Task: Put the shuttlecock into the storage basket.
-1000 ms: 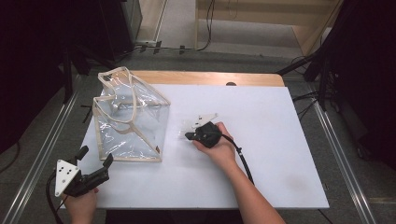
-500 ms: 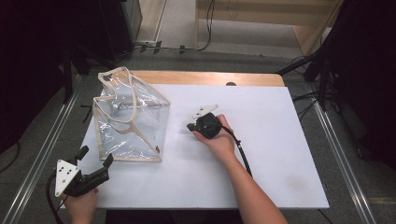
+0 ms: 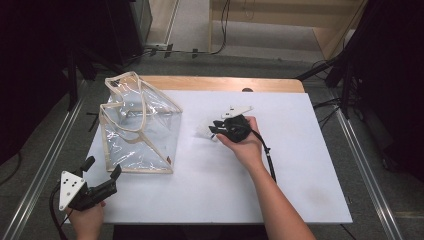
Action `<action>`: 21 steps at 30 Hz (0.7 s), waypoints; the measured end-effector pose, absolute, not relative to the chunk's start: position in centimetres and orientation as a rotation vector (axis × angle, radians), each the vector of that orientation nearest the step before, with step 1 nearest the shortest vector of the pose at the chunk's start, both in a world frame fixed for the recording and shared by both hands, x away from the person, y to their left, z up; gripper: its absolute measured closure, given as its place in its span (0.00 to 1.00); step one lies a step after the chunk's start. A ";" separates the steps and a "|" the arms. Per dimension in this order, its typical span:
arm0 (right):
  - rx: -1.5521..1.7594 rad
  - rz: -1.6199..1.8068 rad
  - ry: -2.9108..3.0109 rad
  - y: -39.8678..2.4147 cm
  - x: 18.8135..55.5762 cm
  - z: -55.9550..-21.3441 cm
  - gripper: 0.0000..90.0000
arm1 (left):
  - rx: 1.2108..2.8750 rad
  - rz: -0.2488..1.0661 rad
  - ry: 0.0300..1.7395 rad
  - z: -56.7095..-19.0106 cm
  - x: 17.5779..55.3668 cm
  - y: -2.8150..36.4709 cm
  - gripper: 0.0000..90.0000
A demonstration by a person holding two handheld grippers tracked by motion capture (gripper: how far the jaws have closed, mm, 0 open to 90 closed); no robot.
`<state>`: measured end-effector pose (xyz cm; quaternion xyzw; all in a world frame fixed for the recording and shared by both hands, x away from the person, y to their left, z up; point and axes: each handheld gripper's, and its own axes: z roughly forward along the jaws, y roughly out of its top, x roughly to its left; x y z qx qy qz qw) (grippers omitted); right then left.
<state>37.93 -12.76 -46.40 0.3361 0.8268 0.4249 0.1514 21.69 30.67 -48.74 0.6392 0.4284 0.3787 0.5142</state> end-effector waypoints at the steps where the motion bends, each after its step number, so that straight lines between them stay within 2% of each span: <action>1: 0.965 1.220 2.373 -12.8 37.9 -46.4 0.68 | 1.535 0.910 1.030 -48.7 21.7 30.7 0.15; 2: 0.965 1.241 2.380 -13.2 37.9 -46.2 0.54 | 1.536 0.910 1.030 -48.7 21.7 30.7 0.15; 3: 0.963 1.250 2.395 -13.3 37.9 -46.1 0.47 | 1.536 0.910 1.030 -48.7 21.7 30.7 0.15; 4: 0.963 1.250 2.395 -13.3 37.9 -46.1 0.47 | 1.536 0.911 1.031 -48.7 21.7 30.6 0.15; 5: 0.956 1.250 2.429 -13.4 38.0 -46.1 0.22 | 1.536 0.911 1.031 -48.7 21.7 30.6 0.15; 6: 0.977 1.220 2.420 -13.3 38.0 -46.2 0.04 | 1.537 0.910 1.031 -48.7 21.7 30.6 0.15; 7: 1.005 1.171 2.396 -13.2 38.0 -46.3 0.00 | 1.537 0.910 1.031 -48.7 21.7 30.6 0.15; 15: 0.979 1.119 2.496 -12.2 38.3 -47.4 0.00 | 1.537 0.911 1.032 -48.7 21.7 30.6 0.15; 16: 0.988 1.103 2.499 -12.1 38.4 -47.5 0.01 | 1.537 0.911 1.031 -48.7 21.7 30.6 0.15; 18: 0.991 1.035 2.501 -11.9 38.6 -48.2 0.13 | 1.536 0.911 1.031 -48.7 21.7 30.7 0.15; 21: 0.980 1.015 2.527 -11.6 38.8 -48.6 0.14 | 1.535 0.910 1.031 -48.7 21.7 30.7 0.15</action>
